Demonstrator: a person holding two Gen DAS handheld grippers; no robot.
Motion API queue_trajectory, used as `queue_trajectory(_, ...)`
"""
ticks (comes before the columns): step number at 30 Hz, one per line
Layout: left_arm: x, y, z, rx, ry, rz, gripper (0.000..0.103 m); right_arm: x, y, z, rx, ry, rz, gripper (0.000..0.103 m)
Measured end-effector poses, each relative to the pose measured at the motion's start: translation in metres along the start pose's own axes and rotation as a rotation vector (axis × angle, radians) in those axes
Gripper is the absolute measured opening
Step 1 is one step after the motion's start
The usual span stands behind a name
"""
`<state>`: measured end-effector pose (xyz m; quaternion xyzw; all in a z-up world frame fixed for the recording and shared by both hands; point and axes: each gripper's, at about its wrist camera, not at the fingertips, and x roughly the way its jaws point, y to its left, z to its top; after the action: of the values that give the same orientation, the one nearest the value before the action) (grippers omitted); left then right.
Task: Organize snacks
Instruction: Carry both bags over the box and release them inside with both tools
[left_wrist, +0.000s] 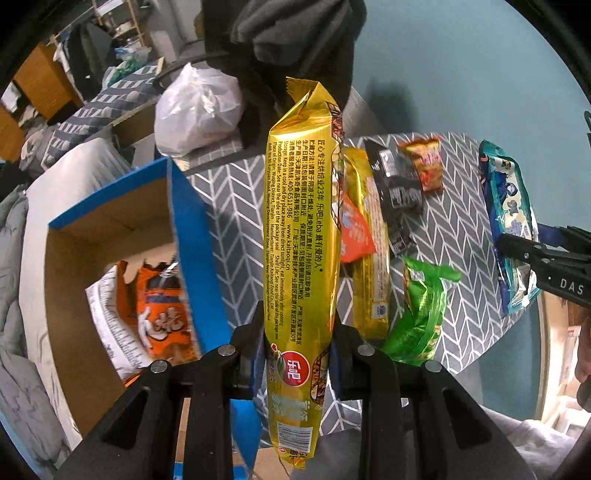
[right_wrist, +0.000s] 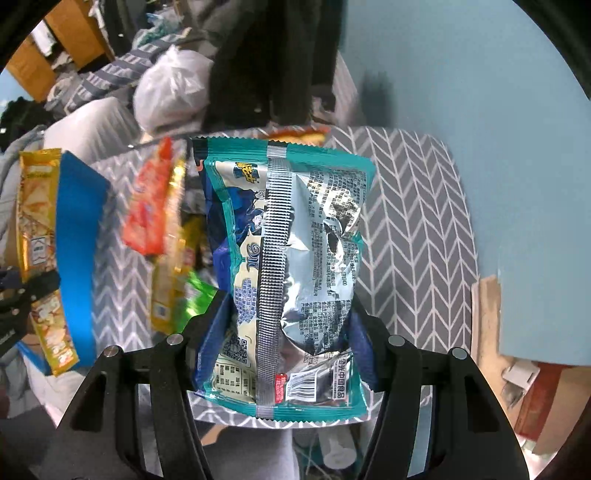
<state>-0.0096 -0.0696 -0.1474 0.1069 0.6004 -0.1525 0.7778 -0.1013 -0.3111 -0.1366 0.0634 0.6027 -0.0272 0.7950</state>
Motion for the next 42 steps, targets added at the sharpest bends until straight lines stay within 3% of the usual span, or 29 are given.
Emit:
queue_trajectory(22,-0.047,0.076,-0.018,-0.212,-0.063,0.036,0.028,-0.033,0.114,0.043,-0.236,-0.081,0.153,0.061)
queue_trajectory(42,-0.055,0.163,-0.057,-0.420,-0.070,0.117,0.028,-0.018,0.241,0.054,-0.428,-0.049,0.302,0.061)
